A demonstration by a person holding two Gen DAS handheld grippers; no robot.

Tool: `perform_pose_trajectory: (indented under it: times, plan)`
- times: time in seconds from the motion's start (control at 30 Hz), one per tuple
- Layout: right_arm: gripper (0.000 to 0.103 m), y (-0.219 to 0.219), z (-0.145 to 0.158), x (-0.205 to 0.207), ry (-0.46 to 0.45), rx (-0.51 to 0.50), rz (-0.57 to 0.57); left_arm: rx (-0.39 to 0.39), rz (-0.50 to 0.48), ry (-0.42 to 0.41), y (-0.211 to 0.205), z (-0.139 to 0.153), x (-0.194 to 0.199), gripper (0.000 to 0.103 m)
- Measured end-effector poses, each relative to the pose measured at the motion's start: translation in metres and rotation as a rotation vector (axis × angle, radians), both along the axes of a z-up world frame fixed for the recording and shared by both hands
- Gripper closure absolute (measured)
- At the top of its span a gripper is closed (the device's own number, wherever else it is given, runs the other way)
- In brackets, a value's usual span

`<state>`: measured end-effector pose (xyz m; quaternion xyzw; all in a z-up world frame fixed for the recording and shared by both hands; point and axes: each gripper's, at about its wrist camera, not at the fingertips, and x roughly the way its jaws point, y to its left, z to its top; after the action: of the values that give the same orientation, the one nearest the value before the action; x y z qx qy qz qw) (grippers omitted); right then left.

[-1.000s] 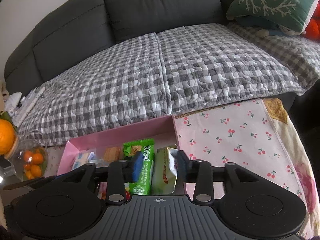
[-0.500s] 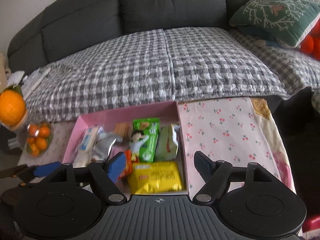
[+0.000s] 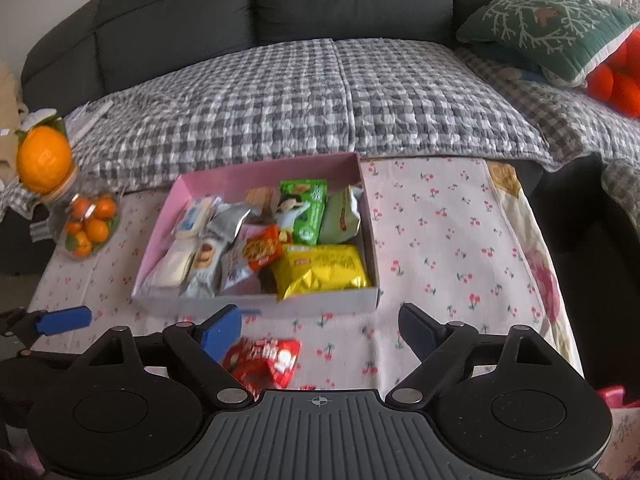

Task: Organize snacks
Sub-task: 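Withdraw both tools from the box toward the remaining snacks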

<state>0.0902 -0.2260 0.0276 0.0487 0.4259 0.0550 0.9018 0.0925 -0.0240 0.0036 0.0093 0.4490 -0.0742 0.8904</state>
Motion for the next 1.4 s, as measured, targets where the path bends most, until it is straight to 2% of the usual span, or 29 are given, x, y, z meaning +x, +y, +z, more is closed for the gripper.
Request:
perform_pose_trajectory:
  times: [0.17,0.4,0.6,0.77,0.97,1.17,1.3,1.4]
  plan:
    - [0.013,0.002,-0.008,-0.018,-0.004,-0.016,0.018,-0.011,-0.002,0.001,0.004,-0.008,-0.015,0.003]
    - [0.013,-0.003,-0.037,-0.040,0.011,-0.052,0.036,0.048,-0.035,-0.002,0.009,-0.028,-0.031,0.003]
    - [0.013,-0.001,-0.052,-0.056,0.041,-0.144,0.092,0.111,-0.087,0.000,0.009,-0.045,-0.039,0.002]
    - [0.013,0.001,-0.062,-0.069,0.034,-0.203,0.175,0.104,-0.127,-0.023,0.008,-0.050,-0.043,0.002]
    - [0.013,0.000,-0.081,-0.083,0.025,-0.188,0.309,0.089,-0.241,-0.073,0.001,-0.059,-0.049,0.002]
    - [0.013,-0.003,-0.097,-0.093,0.058,-0.121,0.407,0.040,-0.266,-0.056,-0.008,-0.068,-0.047,0.002]
    - [0.008,-0.002,-0.104,-0.099,0.056,-0.097,0.435,0.062,-0.277,-0.066,-0.018,-0.073,-0.044,0.003]
    - [0.007,0.003,-0.110,-0.102,0.064,-0.132,0.456,0.085,-0.291,-0.069,-0.021,-0.075,-0.042,0.005]
